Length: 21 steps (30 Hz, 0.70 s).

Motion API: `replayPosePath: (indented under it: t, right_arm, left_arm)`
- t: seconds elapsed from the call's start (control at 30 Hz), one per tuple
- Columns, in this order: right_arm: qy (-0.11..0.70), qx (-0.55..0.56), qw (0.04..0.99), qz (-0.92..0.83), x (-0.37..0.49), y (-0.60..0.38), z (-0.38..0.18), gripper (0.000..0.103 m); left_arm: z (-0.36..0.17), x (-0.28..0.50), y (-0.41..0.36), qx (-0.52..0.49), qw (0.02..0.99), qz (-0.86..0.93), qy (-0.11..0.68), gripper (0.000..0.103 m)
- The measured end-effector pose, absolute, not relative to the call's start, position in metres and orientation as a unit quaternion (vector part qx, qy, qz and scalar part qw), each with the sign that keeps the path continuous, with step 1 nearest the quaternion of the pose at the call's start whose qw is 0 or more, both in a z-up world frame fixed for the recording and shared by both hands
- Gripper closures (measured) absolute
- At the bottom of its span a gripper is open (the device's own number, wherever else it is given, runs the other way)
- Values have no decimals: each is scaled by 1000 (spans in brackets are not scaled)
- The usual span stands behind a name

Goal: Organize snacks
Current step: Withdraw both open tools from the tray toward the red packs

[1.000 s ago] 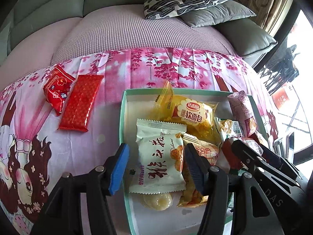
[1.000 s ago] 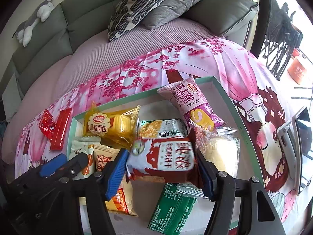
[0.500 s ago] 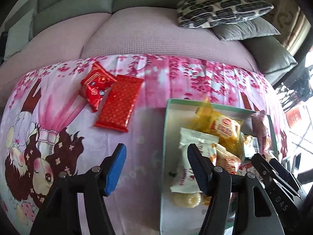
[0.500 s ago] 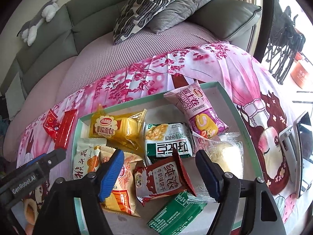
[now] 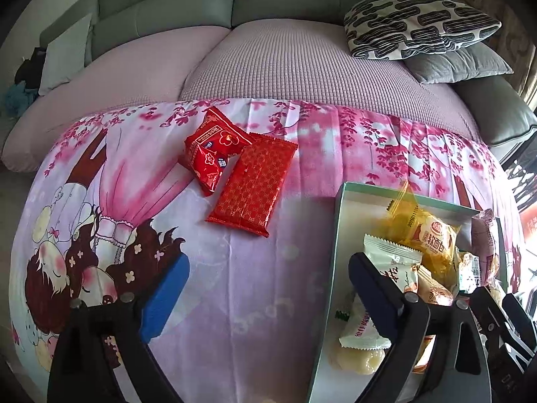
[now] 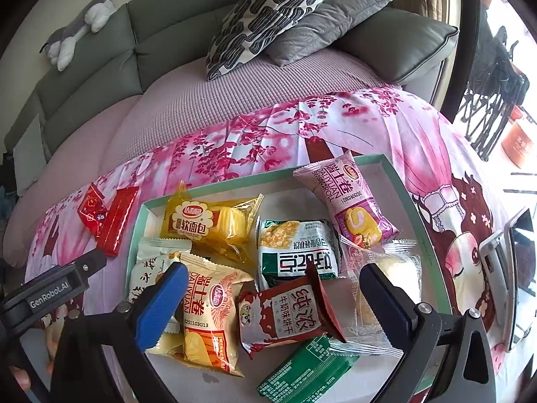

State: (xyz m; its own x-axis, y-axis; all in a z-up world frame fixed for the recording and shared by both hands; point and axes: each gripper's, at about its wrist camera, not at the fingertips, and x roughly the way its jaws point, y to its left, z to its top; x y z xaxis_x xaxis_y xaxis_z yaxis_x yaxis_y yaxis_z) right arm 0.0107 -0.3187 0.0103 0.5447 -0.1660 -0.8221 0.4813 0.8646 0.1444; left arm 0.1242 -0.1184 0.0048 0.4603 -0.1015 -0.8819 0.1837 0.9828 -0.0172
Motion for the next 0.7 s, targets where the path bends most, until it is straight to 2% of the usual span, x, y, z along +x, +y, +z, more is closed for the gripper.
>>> replayPosePath:
  t: [0.03,0.33,0.7]
  right_arm:
    - [438,180,860,-188,11,-319,10,0]
    - [419,163,879,-158,16,-294,21,0]
    - [424,135,890,-93,38,-240,23,0]
  left_arm:
    - [4,125,-118,40,853,-81,513,2]
    - [11,131,-95,46,862,-63,502,2]
    - [11,148,-24,15,860,8,509,2]
